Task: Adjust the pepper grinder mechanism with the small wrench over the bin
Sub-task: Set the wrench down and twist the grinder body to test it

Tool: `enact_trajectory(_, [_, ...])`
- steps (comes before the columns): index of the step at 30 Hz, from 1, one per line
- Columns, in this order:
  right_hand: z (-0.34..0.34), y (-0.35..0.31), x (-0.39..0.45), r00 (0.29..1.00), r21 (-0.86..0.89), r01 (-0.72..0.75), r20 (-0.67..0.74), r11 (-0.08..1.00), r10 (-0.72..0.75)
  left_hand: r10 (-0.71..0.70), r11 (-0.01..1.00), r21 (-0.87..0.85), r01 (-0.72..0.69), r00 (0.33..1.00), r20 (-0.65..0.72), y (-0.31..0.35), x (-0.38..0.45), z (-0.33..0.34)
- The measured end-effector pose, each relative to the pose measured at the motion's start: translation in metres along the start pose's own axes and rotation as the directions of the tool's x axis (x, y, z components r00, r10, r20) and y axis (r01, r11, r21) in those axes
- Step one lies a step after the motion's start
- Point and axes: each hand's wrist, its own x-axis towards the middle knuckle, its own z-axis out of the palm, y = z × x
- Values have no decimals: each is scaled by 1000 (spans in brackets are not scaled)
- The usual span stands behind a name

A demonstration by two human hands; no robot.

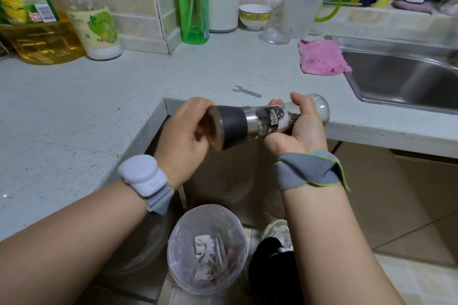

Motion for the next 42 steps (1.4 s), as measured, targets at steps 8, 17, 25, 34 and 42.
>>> enact_trajectory(8, [-3,8,-3,994,-43,82,80,996,-78,-330,633,-479,608,772,544,-5,3,-2])
enact_trajectory(17, [2,15,-3,933,-166,284,274,944,-232,-455,187,-659,729,658,600,12,11,4])
enact_trajectory(25, [-24,19,14,988,-9,-149,-28,989,149,50,999,10,-51,998,45,21,2,-12])
enact_trajectory(34, [-52,59,12,915,-288,-392,-26,874,402,-31,949,-315,15,998,-47,28,-7,3])
enact_trajectory(42, [-98,55,18,753,-942,-335,-269,-1,600,-243,760,-567,318,948,206,14,-9,13])
